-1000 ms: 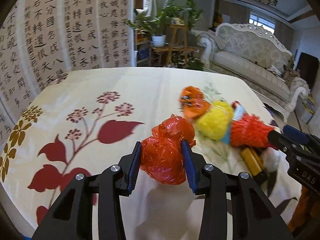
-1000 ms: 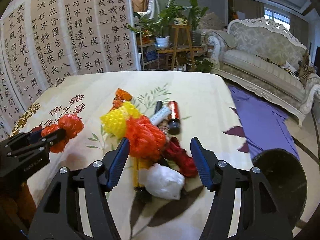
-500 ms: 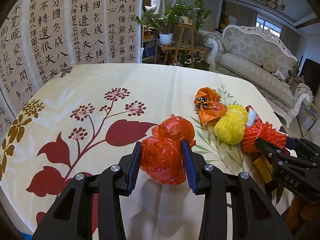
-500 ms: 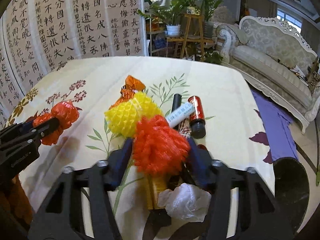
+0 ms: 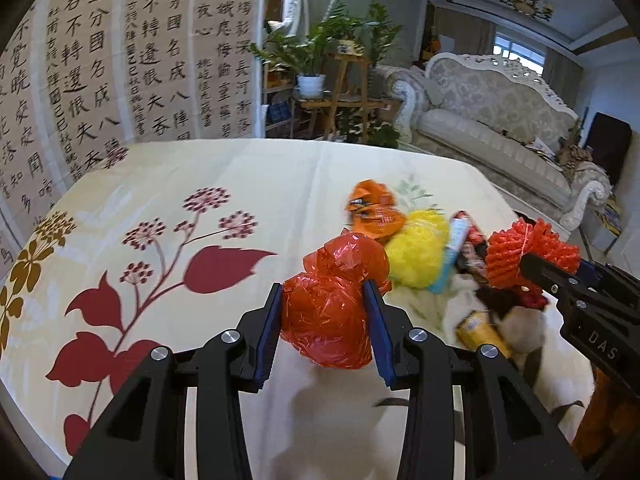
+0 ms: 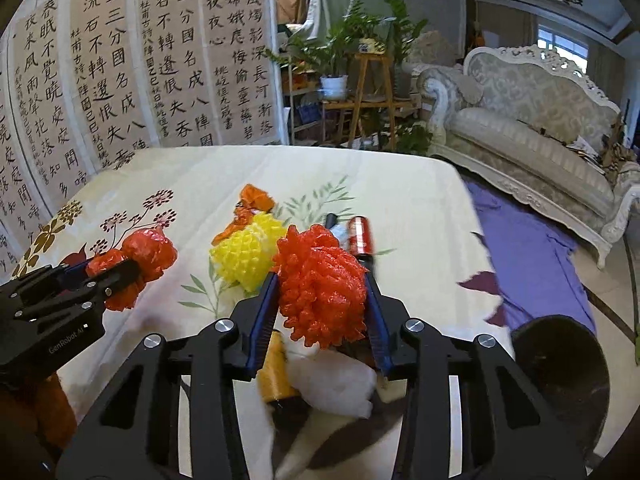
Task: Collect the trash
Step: 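Carry the red bag and red mesh net over the bin and release both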
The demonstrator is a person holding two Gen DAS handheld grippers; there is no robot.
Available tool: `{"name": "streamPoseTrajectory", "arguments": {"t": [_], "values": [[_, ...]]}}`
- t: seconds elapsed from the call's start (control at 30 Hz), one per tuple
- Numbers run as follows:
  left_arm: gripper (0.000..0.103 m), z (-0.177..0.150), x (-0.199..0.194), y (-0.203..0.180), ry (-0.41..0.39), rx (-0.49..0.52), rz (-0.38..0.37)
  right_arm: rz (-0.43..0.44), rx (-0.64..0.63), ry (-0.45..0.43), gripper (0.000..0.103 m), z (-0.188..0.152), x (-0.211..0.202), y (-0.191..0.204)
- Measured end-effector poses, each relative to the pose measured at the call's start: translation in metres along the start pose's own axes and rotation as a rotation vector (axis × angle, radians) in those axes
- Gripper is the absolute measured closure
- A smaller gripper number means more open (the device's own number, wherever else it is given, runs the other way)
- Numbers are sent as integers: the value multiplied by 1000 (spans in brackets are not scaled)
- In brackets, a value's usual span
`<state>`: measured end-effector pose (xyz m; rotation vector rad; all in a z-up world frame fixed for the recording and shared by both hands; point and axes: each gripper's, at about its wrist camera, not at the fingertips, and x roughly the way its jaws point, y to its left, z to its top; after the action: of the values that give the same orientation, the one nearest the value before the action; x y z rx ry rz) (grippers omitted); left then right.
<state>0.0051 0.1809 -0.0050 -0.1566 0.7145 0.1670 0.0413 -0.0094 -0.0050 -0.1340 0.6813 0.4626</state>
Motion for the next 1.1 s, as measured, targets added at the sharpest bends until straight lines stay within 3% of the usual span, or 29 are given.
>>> {"name": "streamPoseTrajectory", "arguments": {"t": [0.33,0.77,1.1], "values": [[63,-2,-16,-62,-32,85,-124,-156,116,-26,63,-29,-48,-63],[62,-13,-23,-171,-57,237,-302,-368,292,-31,63,-80,-91,-158],[62,-24,-13,-245,-54,350,-371,-430,384,-23,63,-109,-96,-210]]}}
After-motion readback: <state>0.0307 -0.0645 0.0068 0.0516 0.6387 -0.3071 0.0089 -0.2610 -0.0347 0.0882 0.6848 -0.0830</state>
